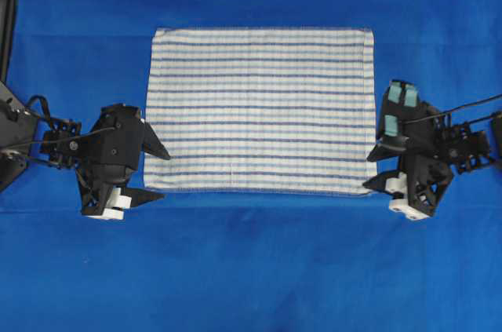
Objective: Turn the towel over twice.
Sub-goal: 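Open both grippers and retract them sideways from the towel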
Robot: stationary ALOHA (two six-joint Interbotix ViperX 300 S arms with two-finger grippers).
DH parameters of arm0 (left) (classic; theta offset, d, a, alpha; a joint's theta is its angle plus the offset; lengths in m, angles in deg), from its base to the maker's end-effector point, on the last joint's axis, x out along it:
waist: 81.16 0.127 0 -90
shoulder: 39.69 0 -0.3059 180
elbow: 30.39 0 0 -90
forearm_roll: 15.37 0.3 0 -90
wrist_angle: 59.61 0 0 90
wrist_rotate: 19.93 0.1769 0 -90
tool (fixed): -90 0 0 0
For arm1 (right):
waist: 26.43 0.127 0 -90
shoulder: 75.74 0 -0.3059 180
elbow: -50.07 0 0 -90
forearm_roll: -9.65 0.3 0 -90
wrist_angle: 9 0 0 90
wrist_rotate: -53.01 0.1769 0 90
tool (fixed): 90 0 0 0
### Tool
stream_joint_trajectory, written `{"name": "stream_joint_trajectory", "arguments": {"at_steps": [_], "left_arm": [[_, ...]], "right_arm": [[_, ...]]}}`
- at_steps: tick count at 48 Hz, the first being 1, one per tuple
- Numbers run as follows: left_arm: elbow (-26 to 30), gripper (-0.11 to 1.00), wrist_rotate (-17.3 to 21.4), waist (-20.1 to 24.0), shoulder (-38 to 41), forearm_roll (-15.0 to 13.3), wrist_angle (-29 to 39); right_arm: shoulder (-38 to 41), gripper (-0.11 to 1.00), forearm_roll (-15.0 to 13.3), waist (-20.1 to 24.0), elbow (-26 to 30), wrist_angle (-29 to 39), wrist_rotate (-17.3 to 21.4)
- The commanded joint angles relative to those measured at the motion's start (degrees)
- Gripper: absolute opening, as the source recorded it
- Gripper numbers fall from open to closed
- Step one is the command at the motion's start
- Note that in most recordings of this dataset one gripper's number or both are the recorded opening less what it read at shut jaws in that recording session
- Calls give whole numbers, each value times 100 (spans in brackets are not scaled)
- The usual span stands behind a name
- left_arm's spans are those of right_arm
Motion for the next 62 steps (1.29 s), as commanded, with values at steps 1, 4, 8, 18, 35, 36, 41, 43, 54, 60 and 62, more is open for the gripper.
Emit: {"name": "stream_joint_trajectory", "arguments": {"at_steps": [1,4,8,18,35,36,41,43,54,60,62], "left_arm": [[167,72,9,70,-343,-9,97],[158,72,18,185,-562,0,97],[105,72,88,360,-932,0,97],[-220,72,501,712,-1934,-9,-88],[-1028,72,817,1389,-4140,0,-220],[-1090,72,817,1424,-4263,-9,-220],[-1380,72,809,1547,-4808,-9,-176],[-1512,72,809,1573,-5019,-9,-158],[-1811,72,782,1573,-5282,-9,-158],[-1811,72,782,1573,-5256,-9,-176],[-1811,72,782,1573,-5256,-9,-176]], "right_arm": [[-483,62,-404,-44,176,9,-18],[-738,63,-686,-105,193,18,-18],[-1125,63,-1090,-255,202,9,-18],[-1942,63,-1854,-703,70,-18,-18],[-3076,63,-2540,-1512,-308,-457,-26],[-3129,63,-2549,-1556,-360,-492,-26],[-3393,63,-2549,-1723,-642,-712,-26],[-3489,63,-2540,-1775,-773,-826,-18],[-3814,63,-2496,-2065,-1485,-1679,79],[-3788,63,-2426,-2180,-1538,-1863,79],[-3762,63,-2417,-2188,-1538,-1890,79]]}}
